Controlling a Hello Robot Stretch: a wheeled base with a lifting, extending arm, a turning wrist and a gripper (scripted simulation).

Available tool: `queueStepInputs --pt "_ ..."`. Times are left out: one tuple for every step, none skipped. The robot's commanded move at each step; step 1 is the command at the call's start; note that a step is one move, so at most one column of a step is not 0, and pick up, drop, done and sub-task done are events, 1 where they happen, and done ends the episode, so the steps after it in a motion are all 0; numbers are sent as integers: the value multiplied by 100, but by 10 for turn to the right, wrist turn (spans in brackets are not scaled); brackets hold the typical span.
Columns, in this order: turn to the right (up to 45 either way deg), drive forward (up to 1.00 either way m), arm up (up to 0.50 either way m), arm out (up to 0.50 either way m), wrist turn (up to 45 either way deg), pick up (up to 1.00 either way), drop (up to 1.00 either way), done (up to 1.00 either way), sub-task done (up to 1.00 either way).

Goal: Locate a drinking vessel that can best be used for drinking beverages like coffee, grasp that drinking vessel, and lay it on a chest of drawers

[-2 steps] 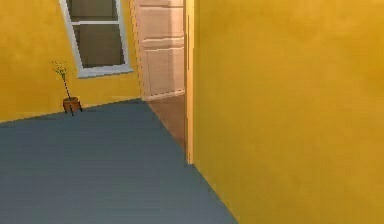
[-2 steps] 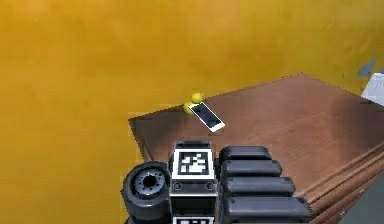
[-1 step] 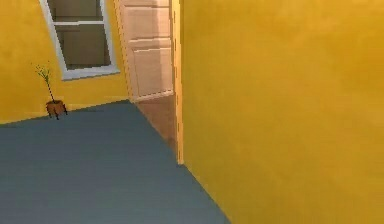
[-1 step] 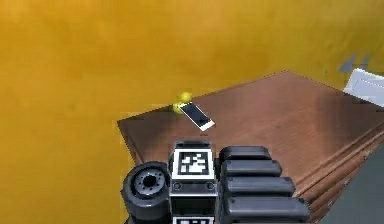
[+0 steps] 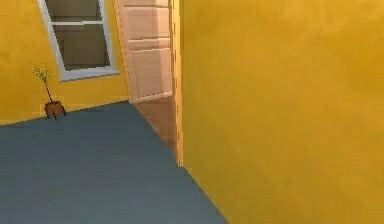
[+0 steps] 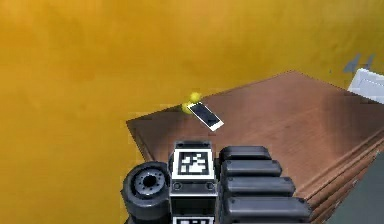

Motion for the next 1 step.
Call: queueStepInputs --pt "30 0 0 0 0 0 0 0 0"
